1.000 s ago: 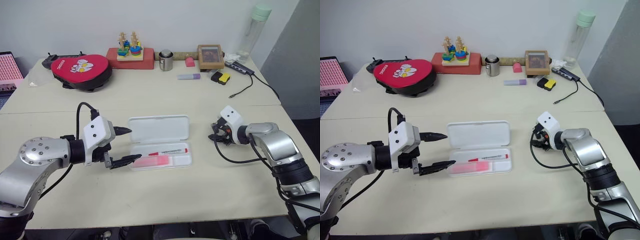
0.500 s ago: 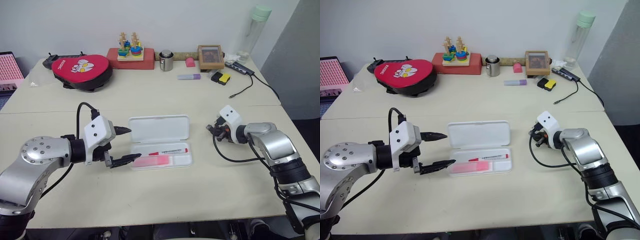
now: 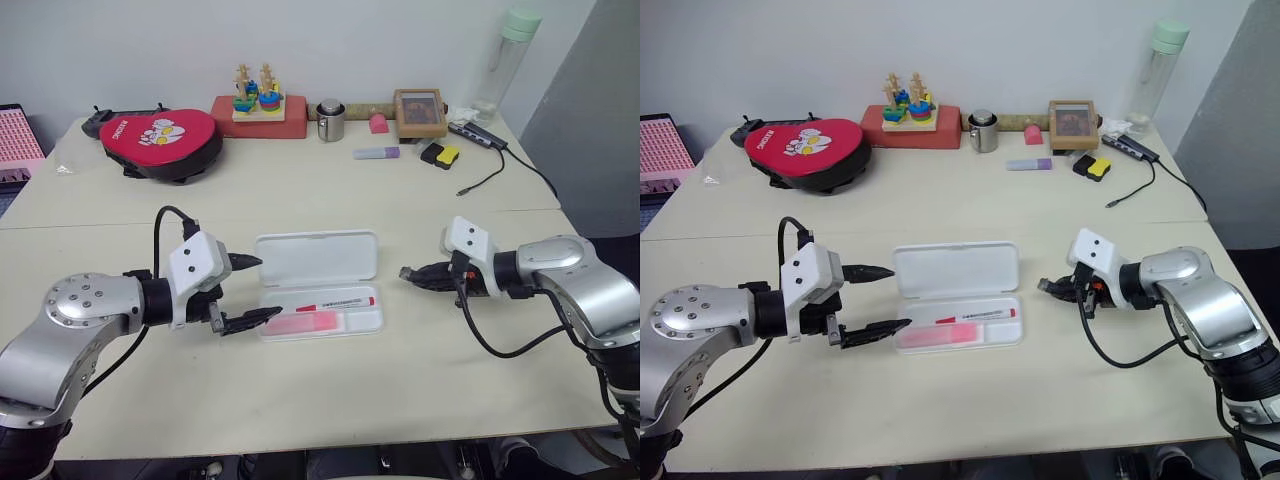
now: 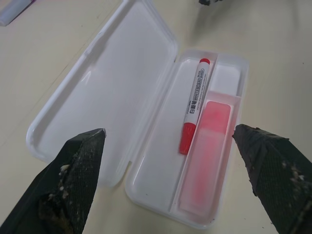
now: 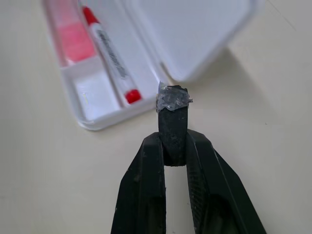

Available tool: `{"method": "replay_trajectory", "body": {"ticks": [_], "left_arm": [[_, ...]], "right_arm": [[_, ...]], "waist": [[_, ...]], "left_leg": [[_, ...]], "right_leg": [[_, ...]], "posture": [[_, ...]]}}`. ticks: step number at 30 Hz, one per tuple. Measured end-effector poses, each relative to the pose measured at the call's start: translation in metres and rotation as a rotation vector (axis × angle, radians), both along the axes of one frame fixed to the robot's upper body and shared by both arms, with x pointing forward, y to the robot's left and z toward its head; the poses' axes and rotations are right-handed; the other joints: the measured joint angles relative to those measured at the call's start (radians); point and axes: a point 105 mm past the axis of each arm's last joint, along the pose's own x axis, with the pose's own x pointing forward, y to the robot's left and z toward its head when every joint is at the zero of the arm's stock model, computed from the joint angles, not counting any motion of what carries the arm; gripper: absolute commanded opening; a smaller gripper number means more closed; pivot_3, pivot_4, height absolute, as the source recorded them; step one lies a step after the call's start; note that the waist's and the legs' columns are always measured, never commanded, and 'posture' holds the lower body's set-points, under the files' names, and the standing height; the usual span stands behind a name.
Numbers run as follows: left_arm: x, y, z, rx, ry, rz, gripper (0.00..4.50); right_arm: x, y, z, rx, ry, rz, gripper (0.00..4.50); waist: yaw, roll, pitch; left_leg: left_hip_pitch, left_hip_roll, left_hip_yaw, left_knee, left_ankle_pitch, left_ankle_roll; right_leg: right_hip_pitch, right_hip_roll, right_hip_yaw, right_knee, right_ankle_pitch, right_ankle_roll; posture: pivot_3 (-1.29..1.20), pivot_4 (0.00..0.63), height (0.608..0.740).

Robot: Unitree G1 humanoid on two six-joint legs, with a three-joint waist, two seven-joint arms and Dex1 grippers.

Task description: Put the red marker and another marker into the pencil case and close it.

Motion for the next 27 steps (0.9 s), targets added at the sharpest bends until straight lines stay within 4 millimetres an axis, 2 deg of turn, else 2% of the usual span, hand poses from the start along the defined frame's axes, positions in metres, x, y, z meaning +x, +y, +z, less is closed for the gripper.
{"method": "replay_trajectory", "body": {"ticks": [2,7,14,20,26,27], "left_arm": [[0.001,0.0,-0.001,0.004,0.0,-0.005,4.5],[0.008,-0.001,-0.001,0.02,-0.009,-0.028,4.5],[0.015,0.002,-0.004,0.036,-0.003,-0.033,4.5],[0.019,0.0,0.0,0.046,-0.02,-0.052,4.5],[0.02,0.001,-0.001,0.05,-0.021,-0.049,4.5],[0.02,0.001,-0.001,0.05,-0.02,-0.049,4.5]], "right_arm": [[-0.005,0.006,0.0,-0.003,0.001,0.038,0.25],[-0.028,0.047,-0.014,-0.002,0.032,0.249,0.25],[-0.028,0.051,-0.025,-0.056,-0.003,0.322,0.25],[-0.02,0.065,-0.047,-0.065,-0.015,0.332,0.25],[-0.012,0.07,-0.046,-0.067,-0.047,0.313,0.25],[-0.012,0.071,-0.046,-0.066,-0.049,0.313,0.94]], "waist": [[0.001,0.0,0.0],[0.0,0.0,0.0],[0.007,0.0,0.0],[0.004,0.0,0.0],[0.005,0.0,0.0],[0.005,0.0,0.0]], "left_leg": [[0.0,0.0,0.0,0.0,0.0,0.0],[0.0,0.0,0.0,0.0,0.0,0.0],[0.0,0.0,-0.001,0.0,0.0,0.0],[0.0,0.0,-0.001,0.0,0.0,0.0],[0.0,0.0,-0.001,0.0,0.0,0.0],[0.0,0.0,-0.001,0.0,0.0,0.0]], "right_leg": [[0.0,0.0,0.0,0.0,0.0,0.0],[0.0,0.0,0.0,0.0,0.0,0.0],[0.0,0.0,-0.001,-0.001,0.0,0.0],[0.0,0.0,0.0,0.0,0.0,0.0],[0.0,0.0,-0.001,0.0,0.0,0.0],[0.0,0.0,-0.001,0.0,0.0,0.0]], "posture": [[0.0,0.15,0.74],[0.0,0.15,0.74],[0.0,0.15,0.74],[0.0,0.15,0.74],[0.0,0.15,0.74],[0.0,0.15,0.74]]}}
